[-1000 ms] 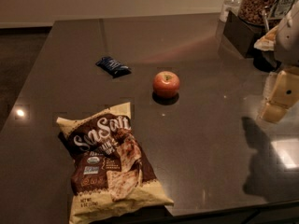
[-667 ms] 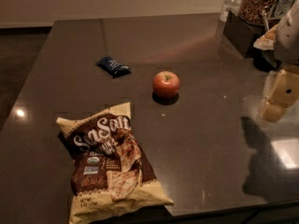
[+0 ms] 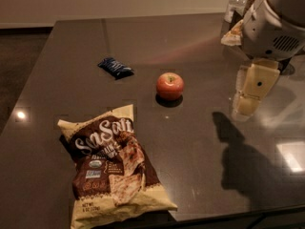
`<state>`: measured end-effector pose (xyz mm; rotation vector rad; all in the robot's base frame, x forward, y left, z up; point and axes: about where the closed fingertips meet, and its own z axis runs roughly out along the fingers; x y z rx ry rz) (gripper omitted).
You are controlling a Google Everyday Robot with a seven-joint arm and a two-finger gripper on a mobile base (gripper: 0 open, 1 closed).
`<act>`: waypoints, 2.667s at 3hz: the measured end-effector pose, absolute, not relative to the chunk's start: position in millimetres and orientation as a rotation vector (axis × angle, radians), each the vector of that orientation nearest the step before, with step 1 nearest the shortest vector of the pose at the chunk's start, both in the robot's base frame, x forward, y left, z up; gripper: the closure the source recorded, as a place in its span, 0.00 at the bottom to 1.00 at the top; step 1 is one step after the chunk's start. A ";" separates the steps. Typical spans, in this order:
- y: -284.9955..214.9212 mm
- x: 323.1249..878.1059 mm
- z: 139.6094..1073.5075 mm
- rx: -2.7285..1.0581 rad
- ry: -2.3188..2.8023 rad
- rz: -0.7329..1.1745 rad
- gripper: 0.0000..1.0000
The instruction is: Move brown chip bag near rxbar blueberry
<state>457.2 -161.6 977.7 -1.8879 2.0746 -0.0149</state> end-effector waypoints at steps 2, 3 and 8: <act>-65.6 466.5 961.2 -2.188 1.763 0.070 0.00; -5.2 451.8 940.8 -2.406 1.566 0.129 0.00; 80.5 423.1 857.0 -2.897 1.198 0.191 0.18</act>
Offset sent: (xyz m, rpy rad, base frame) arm 0.0094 0.1507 -0.0337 -0.0163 0.0448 0.5090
